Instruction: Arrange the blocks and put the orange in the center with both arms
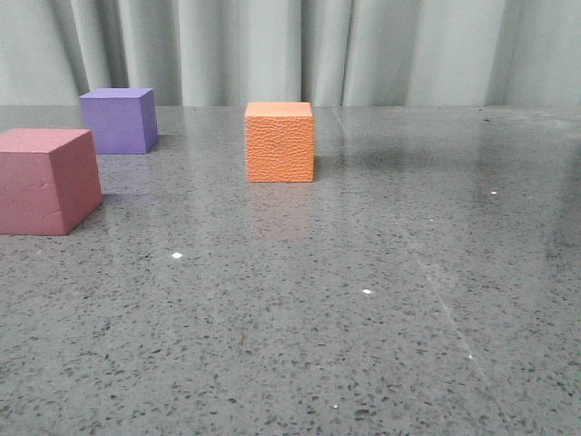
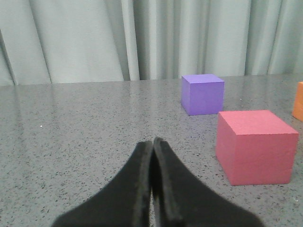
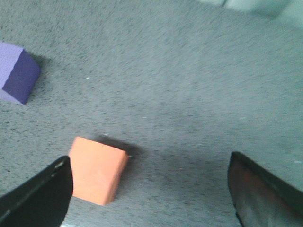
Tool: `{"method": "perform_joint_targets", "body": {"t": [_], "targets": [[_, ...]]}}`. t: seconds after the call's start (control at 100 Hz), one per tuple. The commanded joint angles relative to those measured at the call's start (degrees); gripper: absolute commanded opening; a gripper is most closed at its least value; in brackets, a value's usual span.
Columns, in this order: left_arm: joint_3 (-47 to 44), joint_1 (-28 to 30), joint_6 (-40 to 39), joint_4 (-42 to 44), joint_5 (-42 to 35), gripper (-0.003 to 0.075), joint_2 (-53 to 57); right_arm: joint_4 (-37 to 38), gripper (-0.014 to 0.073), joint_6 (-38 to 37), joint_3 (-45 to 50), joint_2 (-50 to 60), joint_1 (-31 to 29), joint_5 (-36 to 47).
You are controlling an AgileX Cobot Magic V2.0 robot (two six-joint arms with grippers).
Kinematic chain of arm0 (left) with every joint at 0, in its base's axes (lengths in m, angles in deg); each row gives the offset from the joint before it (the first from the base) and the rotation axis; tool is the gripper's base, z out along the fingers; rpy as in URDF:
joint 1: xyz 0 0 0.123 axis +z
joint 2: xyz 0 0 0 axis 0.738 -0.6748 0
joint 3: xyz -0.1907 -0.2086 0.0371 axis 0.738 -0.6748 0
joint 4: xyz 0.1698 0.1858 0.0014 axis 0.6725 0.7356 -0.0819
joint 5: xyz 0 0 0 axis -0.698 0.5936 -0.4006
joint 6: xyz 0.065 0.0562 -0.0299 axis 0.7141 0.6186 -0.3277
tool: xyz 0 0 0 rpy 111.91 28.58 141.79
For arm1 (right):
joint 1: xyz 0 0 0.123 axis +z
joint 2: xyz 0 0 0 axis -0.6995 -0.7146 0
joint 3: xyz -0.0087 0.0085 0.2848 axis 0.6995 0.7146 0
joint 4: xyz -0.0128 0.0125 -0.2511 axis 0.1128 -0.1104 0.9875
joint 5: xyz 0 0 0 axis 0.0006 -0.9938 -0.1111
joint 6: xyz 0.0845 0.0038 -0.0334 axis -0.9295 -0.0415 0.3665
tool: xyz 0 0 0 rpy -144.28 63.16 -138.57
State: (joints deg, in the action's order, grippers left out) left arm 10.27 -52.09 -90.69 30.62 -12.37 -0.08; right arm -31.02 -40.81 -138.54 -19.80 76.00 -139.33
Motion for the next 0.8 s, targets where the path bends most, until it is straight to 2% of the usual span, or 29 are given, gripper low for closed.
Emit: {"method": "perform_joint_targets", "body": {"t": [0.0,0.14,0.44,0.61,0.79], "targets": [[-3.0,0.1,0.0,-0.4,-4.7,-0.0019,1.9,1.7,0.065,2.8,1.2,6.5,-2.3,2.2],[-3.0,0.1,0.0,-0.4,-4.7,-0.0019,1.9,1.7,0.065,3.5,10.1,13.3,-6.8,4.5],[-3.0,0.1,0.0,-0.4,-4.7,-0.0019,1.9,1.2,0.065,3.5,37.4,32.6,-16.0,14.6],[-3.0,0.1,0.0,-0.4,-4.7,-0.0019,1.9,1.2,0.065,3.4,52.0,43.8,-18.8,17.3],[-3.0,0.1,0.0,-0.4,-4.7,-0.0019,1.9,1.2,0.065,3.4,62.3,54.9,-18.9,17.6]]}}
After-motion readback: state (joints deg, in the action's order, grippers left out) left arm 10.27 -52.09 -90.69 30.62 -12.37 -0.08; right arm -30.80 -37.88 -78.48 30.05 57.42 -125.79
